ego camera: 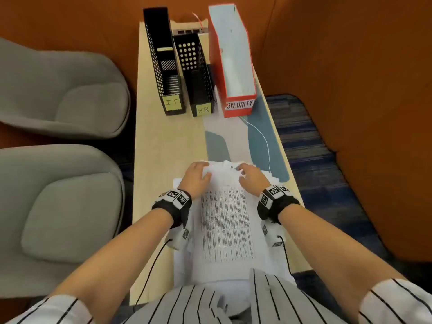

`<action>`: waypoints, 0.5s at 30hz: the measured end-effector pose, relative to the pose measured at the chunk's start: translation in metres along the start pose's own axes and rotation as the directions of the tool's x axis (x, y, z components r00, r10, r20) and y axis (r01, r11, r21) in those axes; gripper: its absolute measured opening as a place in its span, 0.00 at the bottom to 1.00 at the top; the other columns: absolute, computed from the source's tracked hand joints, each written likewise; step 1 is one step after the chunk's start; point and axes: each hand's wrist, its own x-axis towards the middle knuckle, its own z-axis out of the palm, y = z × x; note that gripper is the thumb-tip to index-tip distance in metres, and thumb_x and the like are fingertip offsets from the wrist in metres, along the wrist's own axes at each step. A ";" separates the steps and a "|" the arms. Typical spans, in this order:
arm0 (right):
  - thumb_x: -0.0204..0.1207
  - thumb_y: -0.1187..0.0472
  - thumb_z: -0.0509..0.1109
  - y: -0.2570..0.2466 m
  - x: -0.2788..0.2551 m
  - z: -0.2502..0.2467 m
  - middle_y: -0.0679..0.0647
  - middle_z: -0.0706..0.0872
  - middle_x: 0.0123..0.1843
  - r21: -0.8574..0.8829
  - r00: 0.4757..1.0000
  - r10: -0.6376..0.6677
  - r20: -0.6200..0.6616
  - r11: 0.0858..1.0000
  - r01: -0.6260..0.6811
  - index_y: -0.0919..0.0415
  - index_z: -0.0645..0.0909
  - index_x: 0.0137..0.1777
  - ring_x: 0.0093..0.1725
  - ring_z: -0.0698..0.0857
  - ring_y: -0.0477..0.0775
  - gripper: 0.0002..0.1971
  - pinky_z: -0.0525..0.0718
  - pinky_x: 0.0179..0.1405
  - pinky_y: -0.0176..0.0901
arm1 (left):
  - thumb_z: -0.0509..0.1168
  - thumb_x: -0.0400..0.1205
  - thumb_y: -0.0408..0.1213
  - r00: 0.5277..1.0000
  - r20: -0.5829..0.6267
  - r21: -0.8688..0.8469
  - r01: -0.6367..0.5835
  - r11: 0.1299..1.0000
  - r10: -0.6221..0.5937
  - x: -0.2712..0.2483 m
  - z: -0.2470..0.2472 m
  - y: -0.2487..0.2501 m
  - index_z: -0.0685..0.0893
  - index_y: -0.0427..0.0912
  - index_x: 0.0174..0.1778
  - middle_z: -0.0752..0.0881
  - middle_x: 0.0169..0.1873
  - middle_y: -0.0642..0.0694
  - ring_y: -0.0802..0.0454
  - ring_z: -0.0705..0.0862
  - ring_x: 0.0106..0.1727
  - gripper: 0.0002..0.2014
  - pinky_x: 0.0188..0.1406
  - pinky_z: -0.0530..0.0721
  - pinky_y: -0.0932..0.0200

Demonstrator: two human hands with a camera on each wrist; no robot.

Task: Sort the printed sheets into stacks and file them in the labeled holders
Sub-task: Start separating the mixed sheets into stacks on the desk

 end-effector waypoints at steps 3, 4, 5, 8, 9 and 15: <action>0.78 0.55 0.68 0.028 -0.008 0.012 0.63 0.69 0.76 -0.125 0.964 0.259 0.062 0.960 -0.250 0.57 0.61 0.81 0.75 0.70 0.67 0.33 0.71 0.74 0.58 | 0.64 0.82 0.38 0.932 0.132 0.041 0.335 0.941 -0.338 -0.011 0.007 -0.048 0.70 0.37 0.66 0.79 0.57 0.42 0.42 0.78 0.62 0.19 0.62 0.75 0.53; 0.77 0.52 0.70 0.038 -0.014 0.018 0.63 0.66 0.77 -0.169 0.945 0.318 0.079 0.938 -0.302 0.58 0.57 0.82 0.76 0.68 0.67 0.37 0.70 0.75 0.58 | 0.66 0.81 0.39 0.903 0.196 0.071 0.377 0.924 -0.383 -0.018 0.011 -0.061 0.70 0.39 0.62 0.80 0.51 0.45 0.45 0.79 0.56 0.17 0.58 0.76 0.52; 0.75 0.50 0.72 0.046 -0.017 0.022 0.64 0.65 0.77 -0.167 0.932 0.349 0.096 0.929 -0.331 0.60 0.55 0.83 0.76 0.68 0.67 0.41 0.69 0.75 0.58 | 0.67 0.80 0.39 0.891 0.229 0.083 0.383 0.920 -0.391 -0.022 0.018 -0.071 0.70 0.41 0.61 0.79 0.49 0.47 0.47 0.78 0.53 0.17 0.55 0.77 0.53; 0.72 0.52 0.77 0.054 -0.020 0.030 0.64 0.64 0.77 0.010 0.940 0.325 0.106 0.945 -0.328 0.65 0.56 0.81 0.77 0.67 0.65 0.44 0.67 0.75 0.54 | 0.70 0.78 0.38 0.919 0.214 -0.038 0.347 0.937 -0.331 -0.031 0.031 -0.075 0.73 0.38 0.68 0.82 0.56 0.45 0.50 0.79 0.55 0.23 0.55 0.75 0.59; 0.72 0.54 0.77 0.055 -0.020 0.031 0.64 0.66 0.78 0.080 0.944 0.311 0.112 0.944 -0.320 0.65 0.57 0.81 0.77 0.68 0.64 0.43 0.68 0.75 0.52 | 0.69 0.78 0.36 0.921 0.230 -0.099 0.345 0.934 -0.315 -0.031 0.035 -0.075 0.73 0.39 0.69 0.82 0.60 0.45 0.49 0.80 0.59 0.23 0.59 0.76 0.58; 0.77 0.63 0.69 0.047 -0.006 0.036 0.63 0.78 0.70 0.156 0.938 0.285 0.198 0.936 -0.317 0.64 0.68 0.73 0.68 0.78 0.64 0.24 0.75 0.64 0.50 | 0.60 0.82 0.28 0.954 0.262 -0.167 0.196 0.966 -0.148 -0.030 0.054 -0.052 0.66 0.50 0.78 0.76 0.71 0.47 0.49 0.76 0.68 0.28 0.66 0.73 0.58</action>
